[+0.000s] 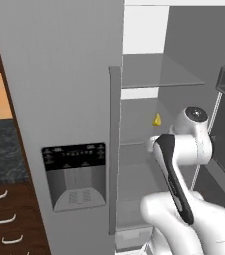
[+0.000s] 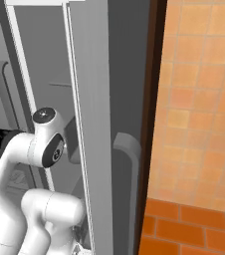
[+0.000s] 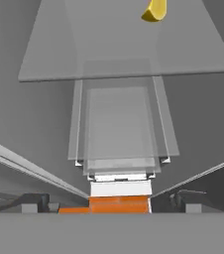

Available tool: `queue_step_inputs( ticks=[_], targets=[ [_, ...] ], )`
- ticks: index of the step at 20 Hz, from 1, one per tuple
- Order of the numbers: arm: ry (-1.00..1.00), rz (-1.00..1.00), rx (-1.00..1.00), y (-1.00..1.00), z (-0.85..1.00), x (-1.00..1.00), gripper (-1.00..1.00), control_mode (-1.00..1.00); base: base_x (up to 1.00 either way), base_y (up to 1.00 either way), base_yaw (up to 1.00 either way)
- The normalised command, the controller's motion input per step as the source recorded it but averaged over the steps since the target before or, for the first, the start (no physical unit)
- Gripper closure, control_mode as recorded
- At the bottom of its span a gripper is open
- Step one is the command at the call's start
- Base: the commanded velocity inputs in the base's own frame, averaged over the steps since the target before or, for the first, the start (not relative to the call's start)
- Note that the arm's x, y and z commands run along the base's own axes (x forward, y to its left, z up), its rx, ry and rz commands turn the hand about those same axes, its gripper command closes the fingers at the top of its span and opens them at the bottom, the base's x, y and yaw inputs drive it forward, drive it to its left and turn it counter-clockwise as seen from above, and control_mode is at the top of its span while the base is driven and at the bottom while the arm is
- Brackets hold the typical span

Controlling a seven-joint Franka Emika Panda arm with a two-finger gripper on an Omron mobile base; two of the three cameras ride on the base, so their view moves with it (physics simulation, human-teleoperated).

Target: Place one lemon wedge and one fish in each tupperware on the nearby counter, to pack two identical lunches.

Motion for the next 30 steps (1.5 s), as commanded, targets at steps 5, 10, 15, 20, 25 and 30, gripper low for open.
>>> queue_step_inputs(
  ticks=[5, 10, 15, 20, 25, 30],
  targets=[
    [-0.03, -0.03, 0.00, -0.16, 0.00, 1.00, -1.00, -1.00, 0.00, 0.00, 0.00],
    [0.00, -0.04, 0.00, -0.45, 0.00, 1.00, -1.00, -1.00, 0.00, 0.00, 0.00],
    [0.00, -0.12, 0.00, -0.37, -0.03, 1.00, -1.00, -1.00, 0.00, 0.00, 0.00],
    [0.00, -0.10, 0.00, -0.12, -0.12, 1.00, -1.00, -1.00, 0.00, 0.00, 0.00],
    [0.00, -0.06, 0.00, -0.20, -0.01, 0.97, -1.00, -1.00, 0.00, 0.00, 0.00],
    [0.00, -0.03, 0.00, -0.24, -0.08, 0.84, -1.00, -1.00, 0.00, 0.00, 0.00]
  ],
)
